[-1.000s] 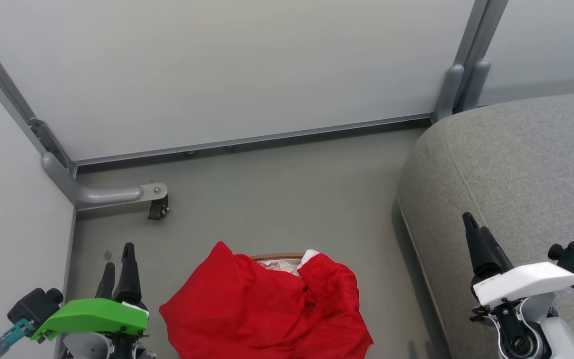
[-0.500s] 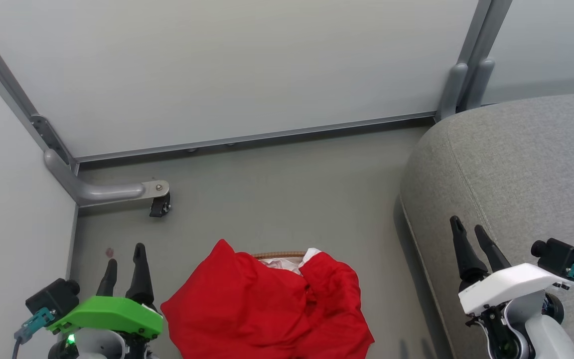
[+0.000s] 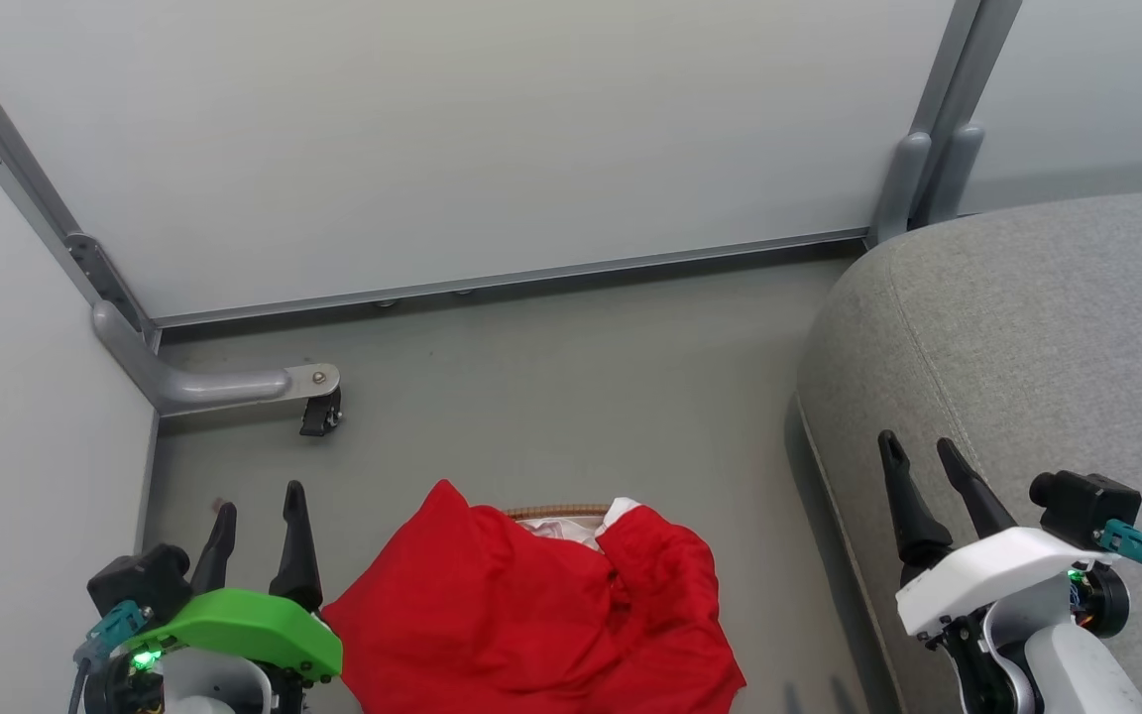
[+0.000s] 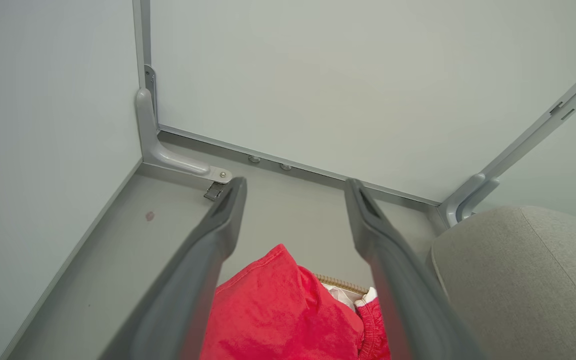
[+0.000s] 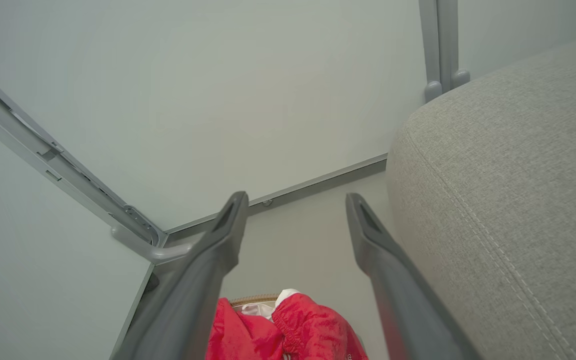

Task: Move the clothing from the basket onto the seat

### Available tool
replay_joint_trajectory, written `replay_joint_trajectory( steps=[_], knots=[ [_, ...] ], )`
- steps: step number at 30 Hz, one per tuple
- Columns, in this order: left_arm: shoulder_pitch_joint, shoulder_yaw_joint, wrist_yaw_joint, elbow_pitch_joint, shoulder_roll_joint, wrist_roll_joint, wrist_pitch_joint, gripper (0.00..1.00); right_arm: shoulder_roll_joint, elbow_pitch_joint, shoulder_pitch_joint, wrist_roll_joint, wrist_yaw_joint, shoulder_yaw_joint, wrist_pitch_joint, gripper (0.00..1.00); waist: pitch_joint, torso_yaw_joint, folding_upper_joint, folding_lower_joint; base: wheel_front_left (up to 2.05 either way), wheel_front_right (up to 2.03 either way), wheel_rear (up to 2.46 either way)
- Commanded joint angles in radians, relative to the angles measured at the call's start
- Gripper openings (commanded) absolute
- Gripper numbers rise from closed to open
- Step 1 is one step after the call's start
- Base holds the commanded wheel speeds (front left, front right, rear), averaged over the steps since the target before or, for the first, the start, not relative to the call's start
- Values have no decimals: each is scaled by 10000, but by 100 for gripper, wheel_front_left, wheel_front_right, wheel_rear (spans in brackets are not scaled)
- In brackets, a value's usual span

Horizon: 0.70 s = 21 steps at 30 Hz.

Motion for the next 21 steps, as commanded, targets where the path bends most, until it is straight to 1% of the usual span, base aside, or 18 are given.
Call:
replay_joint_trajectory(
  steps=[1,14,21],
  knots=[
    [-48,-106,18,-117,126,340,-107,100,-74,-101,-60,-365,4,-15,-104,100,-1,-3,0,0,0,0,0],
    [14,-500,212,-140,252,1720,-454,100,38,-215,-67,-1862,4,-132,-457,100,8,3,0,0,0,0,0],
    [105,-503,262,-312,262,2256,-612,100,122,-371,-36,-2510,5,-237,-613,100,14,15,0,0,0,0,0]
  ],
)
